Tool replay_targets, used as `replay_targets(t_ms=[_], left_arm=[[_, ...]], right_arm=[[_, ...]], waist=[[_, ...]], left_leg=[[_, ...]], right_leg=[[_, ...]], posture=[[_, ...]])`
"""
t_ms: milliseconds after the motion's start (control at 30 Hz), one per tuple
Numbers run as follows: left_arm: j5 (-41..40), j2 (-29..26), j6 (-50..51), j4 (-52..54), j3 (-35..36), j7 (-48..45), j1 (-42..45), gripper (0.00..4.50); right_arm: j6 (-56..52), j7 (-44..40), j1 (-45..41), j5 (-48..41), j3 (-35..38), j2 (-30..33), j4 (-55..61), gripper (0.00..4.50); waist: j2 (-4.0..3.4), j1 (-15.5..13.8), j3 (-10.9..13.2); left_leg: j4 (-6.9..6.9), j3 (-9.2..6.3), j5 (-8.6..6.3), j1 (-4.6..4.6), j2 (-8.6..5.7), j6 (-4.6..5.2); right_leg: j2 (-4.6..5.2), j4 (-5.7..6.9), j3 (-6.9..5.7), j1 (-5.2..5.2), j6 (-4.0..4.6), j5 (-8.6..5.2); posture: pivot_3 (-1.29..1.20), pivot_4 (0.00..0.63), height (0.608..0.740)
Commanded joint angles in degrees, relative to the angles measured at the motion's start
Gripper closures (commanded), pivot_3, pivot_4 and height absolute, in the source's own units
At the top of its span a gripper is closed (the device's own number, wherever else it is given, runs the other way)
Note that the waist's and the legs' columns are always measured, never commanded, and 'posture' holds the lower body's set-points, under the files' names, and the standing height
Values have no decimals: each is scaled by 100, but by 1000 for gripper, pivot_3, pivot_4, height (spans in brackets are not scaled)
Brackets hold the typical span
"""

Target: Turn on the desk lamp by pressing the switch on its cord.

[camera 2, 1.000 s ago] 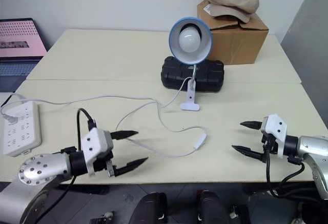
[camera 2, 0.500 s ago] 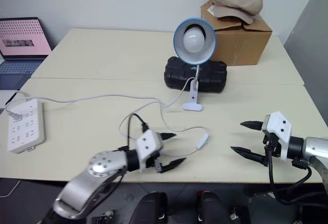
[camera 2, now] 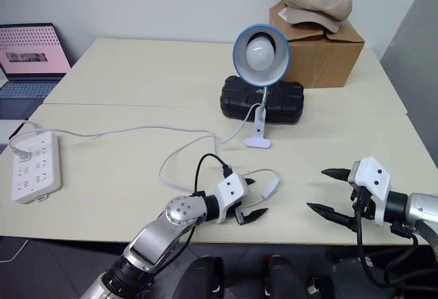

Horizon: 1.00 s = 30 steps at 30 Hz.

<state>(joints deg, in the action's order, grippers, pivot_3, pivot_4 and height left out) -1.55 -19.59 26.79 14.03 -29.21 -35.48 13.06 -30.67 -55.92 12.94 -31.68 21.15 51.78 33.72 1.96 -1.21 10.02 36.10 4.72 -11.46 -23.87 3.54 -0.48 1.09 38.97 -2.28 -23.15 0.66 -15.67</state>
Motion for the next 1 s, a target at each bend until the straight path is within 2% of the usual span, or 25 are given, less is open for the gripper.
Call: replay_targets(t_ms=[33,200,367,567,600,867,1000], left_arm=[[62,211,-17,-91,-15,66,114,638],[75,310,32,-116,-10,14,173,1574],[57,322,75,-92,66,9,197,2766],[-29,83,71,5,345,-106,213,4026],[-52,46,69,7,417,-104,211,4136],[-499,-182,7,52,1177,-369,297,4135],[-1547,-681,238,391,1998,-1263,187,4135]], right_arm=[[30,53,54,-87,216,-16,226,0],[30,82,14,-71,185,-7,227,0],[46,118,-84,-49,111,4,175,0],[137,119,-293,38,-86,-25,20,0],[163,125,-333,53,-133,-43,8,0],[421,107,-735,233,-552,-164,-233,0],[490,96,-1137,247,-866,-228,-258,0]], waist=[[1,-2,0],[0,2,0],[1,3,0],[1,20,0],[0,24,0],[1,23,0],[1,50,1]], left_leg=[[2,0,0,0,-1,0],[3,-2,1,0,1,2],[2,-1,1,-1,0,2],[2,-3,1,0,2,2],[1,-3,1,0,2,2],[1,0,1,-3,2,2],[0,0,1,-2,7,2]], right_leg=[[0,0,0,0,-3,2],[-1,1,0,0,-4,3],[-1,-1,1,0,-4,3],[-2,0,-1,-1,-4,3],[-2,0,-1,-1,-4,3],[-2,-2,1,-2,-4,2],[-4,0,-1,-4,-3,2]], posture=[[0,150,740],[0,150,740],[0,150,740],[0,150,740],[0,150,740],[0,150,740],[0,150,740]])
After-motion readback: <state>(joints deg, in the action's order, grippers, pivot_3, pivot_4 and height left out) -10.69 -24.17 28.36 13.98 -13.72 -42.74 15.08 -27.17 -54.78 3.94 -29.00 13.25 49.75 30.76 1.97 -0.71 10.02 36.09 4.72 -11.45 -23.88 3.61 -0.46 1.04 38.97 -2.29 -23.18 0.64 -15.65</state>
